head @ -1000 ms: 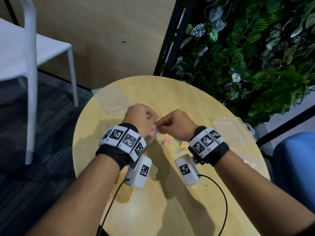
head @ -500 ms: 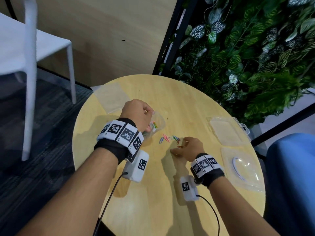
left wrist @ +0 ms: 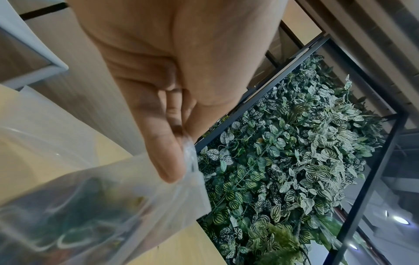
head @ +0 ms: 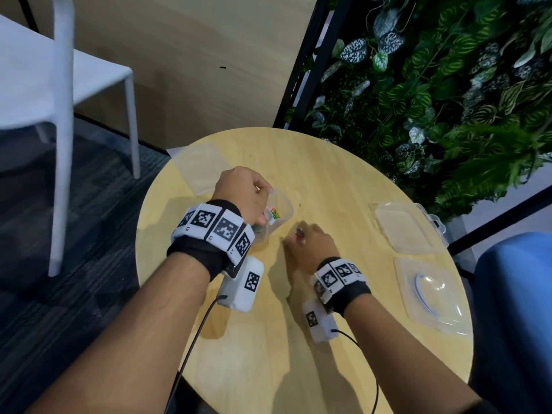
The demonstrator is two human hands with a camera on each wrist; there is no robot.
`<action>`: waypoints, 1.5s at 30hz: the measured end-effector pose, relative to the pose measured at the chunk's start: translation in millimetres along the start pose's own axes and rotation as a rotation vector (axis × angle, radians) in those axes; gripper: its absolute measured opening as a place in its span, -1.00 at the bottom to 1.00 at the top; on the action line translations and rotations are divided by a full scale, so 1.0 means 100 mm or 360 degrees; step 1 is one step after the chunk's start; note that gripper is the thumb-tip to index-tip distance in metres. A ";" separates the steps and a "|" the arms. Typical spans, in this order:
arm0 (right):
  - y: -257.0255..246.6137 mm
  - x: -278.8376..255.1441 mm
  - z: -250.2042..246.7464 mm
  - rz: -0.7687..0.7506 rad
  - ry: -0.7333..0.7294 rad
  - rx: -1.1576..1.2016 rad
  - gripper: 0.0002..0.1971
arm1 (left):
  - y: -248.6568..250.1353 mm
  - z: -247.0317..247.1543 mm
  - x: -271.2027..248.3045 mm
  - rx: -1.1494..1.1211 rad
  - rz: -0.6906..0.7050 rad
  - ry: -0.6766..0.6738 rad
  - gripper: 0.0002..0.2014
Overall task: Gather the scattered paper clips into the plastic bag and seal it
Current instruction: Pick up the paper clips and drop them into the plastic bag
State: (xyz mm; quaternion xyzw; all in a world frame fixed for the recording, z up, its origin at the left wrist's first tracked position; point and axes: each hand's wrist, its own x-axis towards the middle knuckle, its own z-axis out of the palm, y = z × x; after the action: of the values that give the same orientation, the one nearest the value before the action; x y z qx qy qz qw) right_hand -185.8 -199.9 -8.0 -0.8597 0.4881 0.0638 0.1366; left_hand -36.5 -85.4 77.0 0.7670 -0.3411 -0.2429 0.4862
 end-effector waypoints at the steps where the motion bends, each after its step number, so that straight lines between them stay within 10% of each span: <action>1: -0.06 -0.01 0.07 -0.0037 -0.0041 -0.0090 -0.53 | 0.00 0.01 0.00 -0.0002 -0.0008 -0.0008 -0.82; 25: 0.10 0.16 -0.32 -0.0042 0.0009 -0.0181 -0.80 | 0.00 -0.03 -0.08 0.0045 0.0001 -0.0024 -0.83; 33: 0.74 0.37 -0.50 0.0673 0.0018 0.2109 -0.89 | 0.03 0.03 -0.07 0.0054 -0.0019 -0.0071 -0.83; 38: 0.29 0.05 -0.93 0.0281 -0.0325 0.2737 -0.92 | 0.05 0.07 -0.09 0.0064 -0.0012 -0.0091 -0.83; 45: -0.33 -0.19 -0.93 -0.0218 -0.0419 0.1814 -0.82 | 0.03 0.04 -0.08 0.0052 0.0003 -0.0079 -0.85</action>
State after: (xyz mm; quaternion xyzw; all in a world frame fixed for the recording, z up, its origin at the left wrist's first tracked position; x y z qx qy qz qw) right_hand -169.9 -195.4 90.8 -0.6651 0.3676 -0.1115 0.6403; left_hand -45.8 -82.3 78.5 0.7682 -0.3578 -0.2559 0.4652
